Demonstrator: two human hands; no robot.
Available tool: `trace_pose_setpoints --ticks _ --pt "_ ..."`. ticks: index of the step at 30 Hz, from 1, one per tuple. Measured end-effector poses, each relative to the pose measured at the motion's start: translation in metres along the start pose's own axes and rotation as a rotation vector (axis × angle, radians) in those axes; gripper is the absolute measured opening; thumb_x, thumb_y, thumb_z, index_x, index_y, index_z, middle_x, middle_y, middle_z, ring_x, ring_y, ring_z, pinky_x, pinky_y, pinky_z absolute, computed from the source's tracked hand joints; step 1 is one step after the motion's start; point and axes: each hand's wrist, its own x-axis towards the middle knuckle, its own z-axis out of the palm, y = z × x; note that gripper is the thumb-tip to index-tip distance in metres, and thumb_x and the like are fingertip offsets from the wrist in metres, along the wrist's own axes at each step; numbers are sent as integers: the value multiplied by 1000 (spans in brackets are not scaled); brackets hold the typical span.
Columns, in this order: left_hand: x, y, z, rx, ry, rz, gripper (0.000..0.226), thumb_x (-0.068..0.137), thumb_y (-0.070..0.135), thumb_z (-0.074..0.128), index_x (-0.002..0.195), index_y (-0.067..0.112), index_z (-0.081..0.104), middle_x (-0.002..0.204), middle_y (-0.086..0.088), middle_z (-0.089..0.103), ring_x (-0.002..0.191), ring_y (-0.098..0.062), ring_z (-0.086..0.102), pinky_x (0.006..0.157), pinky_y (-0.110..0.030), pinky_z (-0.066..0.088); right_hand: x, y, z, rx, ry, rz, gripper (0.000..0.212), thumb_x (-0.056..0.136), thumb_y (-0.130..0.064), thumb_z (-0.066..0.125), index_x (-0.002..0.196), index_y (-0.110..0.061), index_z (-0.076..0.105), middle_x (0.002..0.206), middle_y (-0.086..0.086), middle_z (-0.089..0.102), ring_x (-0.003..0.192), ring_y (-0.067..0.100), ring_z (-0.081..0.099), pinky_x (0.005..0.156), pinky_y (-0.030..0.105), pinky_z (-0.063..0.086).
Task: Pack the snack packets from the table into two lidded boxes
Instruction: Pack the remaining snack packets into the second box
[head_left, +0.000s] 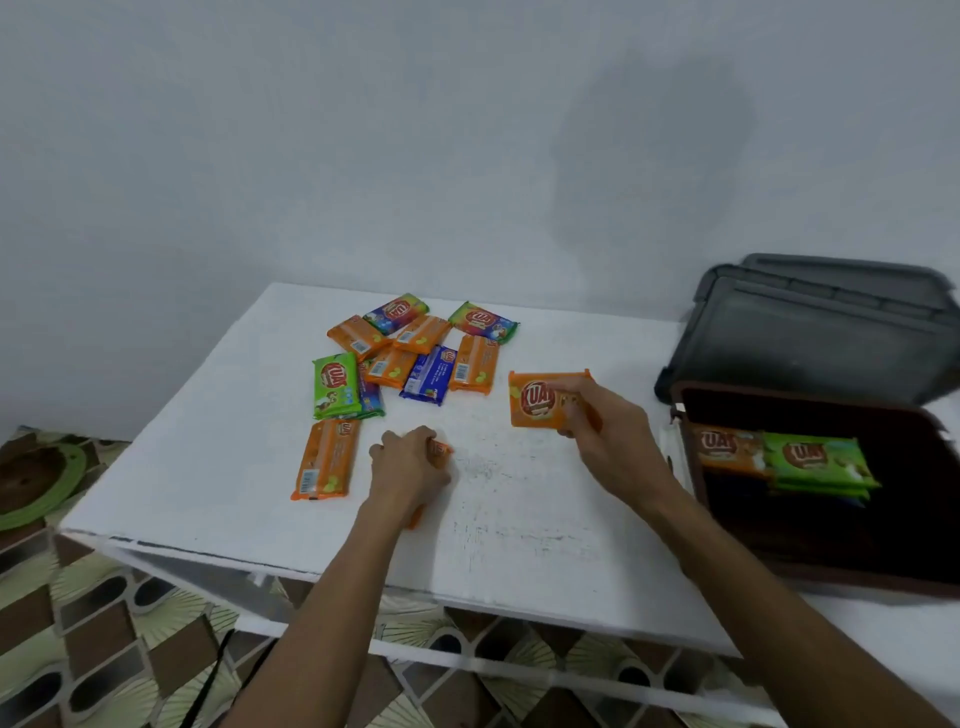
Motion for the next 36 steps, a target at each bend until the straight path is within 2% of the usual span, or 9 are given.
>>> trace_pose_setpoints --ticks 5,8,14,18,21,27,30,33,36 --pt "-37 58 5 -79 209 210 67 78 34 73 137 36 43 137 -5 44 111 -30 56 83 -41 52 -23 14 -70 140 61 30 24 99 -15 51 121 -19 60 117 4 62 99 14 65 76 22 59" --pt "-59 101 6 -171 396 333 63 78 26 72 134 37 46 139 0 44 103 -25 61 68 -32 48 -37 28 -118 160 95 55 23 98 -13 52 117 -20 63 112 0 64 94 6 65 71 12 53" --pt "-89 180 14 -663 495 437 60 79 12 72 132 27 49 133 2 40 107 -10 48 84 -27 50 -63 71 -193 198 88 146 31 94 -5 51 116 -21 65 111 3 66 97 12 65 74 21 55" --pt "-97 212 32 -1001 369 359 60 83 3 67 135 26 48 130 8 46 118 -17 55 91 -35 55 -74 91 -216 243 24 184 35 93 0 50 120 -18 63 115 3 63 92 18 68 70 35 61" --pt "-104 227 52 -1161 281 322 61 84 4 69 137 25 46 132 1 50 115 -18 58 88 -39 57 -73 107 -217 279 -32 256 37 92 4 50 122 -14 62 115 6 62 86 18 69 70 32 61" --pt "-114 239 86 -1260 224 277 59 87 3 68 137 25 45 131 -3 52 115 -15 58 83 -28 58 -58 146 -188 435 -185 451 32 93 4 55 123 -7 59 130 23 56 103 28 67 80 34 60" --pt "-115 240 89 -1265 227 267 58 88 4 67 138 24 44 131 -2 51 112 -13 58 79 -23 57 -52 151 -179 110 -184 413 31 94 -7 57 125 -9 61 115 16 68 82 20 73 78 32 60" --pt "-113 240 85 -1240 230 275 59 88 4 66 139 22 44 130 1 50 107 -7 59 72 -18 56 -53 146 -178 -150 -182 307 29 96 -15 55 123 -14 64 86 3 69 69 12 67 62 20 51" --pt "-111 245 82 -1218 219 302 59 88 4 66 139 22 44 127 4 51 105 -5 60 75 -20 56 -58 143 -179 -308 -145 209 29 97 -22 54 123 -12 63 96 4 69 78 15 65 61 20 49"
